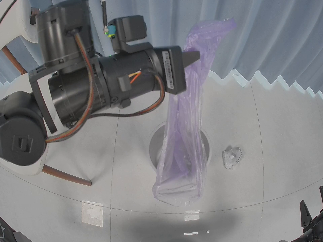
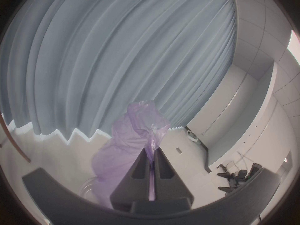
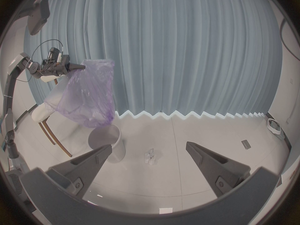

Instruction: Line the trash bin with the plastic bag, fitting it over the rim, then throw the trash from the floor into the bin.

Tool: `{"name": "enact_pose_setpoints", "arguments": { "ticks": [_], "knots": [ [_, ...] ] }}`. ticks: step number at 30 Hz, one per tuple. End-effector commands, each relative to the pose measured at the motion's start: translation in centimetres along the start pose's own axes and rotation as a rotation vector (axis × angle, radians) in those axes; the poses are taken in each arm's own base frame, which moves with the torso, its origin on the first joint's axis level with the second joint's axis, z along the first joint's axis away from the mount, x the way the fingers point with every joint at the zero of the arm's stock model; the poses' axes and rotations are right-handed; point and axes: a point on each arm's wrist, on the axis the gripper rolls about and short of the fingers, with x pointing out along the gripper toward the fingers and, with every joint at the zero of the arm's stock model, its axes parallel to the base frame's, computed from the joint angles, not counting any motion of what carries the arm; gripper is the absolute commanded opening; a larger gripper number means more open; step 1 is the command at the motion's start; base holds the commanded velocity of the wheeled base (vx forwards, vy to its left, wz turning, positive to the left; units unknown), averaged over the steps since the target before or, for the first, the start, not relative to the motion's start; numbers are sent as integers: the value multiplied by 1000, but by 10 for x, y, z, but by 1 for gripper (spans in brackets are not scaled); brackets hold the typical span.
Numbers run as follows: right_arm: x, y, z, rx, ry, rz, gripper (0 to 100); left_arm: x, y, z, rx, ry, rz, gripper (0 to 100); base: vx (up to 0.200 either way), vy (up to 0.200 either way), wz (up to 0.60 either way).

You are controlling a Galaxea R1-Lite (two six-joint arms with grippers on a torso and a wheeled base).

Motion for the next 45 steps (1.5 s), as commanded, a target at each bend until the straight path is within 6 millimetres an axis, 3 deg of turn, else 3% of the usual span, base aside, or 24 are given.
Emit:
{"name": "enact_pose_setpoints", "arguments": {
  "ticks": [1,5,10,14,20,24,28,33,36,45],
  "knots": [
    [0,0,-5,-2,-1,0,100,3,22,-23,8,70,90,0,0,0,0],
    [0,0,-5,0,-1,0,100,-1,41,-38,38,120,194,0,0,0,0],
    [0,0,-5,-2,-1,0,100,-6,50,-44,72,146,238,0,0,0,0],
    [0,0,-5,-1,1,0,100,-11,24,-25,74,154,189,0,0,0,0],
    [0,0,-5,-2,-1,0,100,-44,-9,-18,63,257,162,0,0,0,0],
    [0,0,-5,-1,1,0,100,-58,-10,-30,64,307,167,0,0,0,0],
    [0,0,-5,-1,1,0,100,-60,-6,-42,52,346,176,0,0,0,0],
    [0,0,-5,-1,1,0,100,-49,6,-59,47,380,203,0,0,0,0],
    [0,0,-5,-2,-1,0,100,-32,10,-71,54,373,196,0,0,0,0],
    [0,0,-5,-3,-1,0,100,16,30,-69,56,294,224,0,0,0,0]
  ]
}}
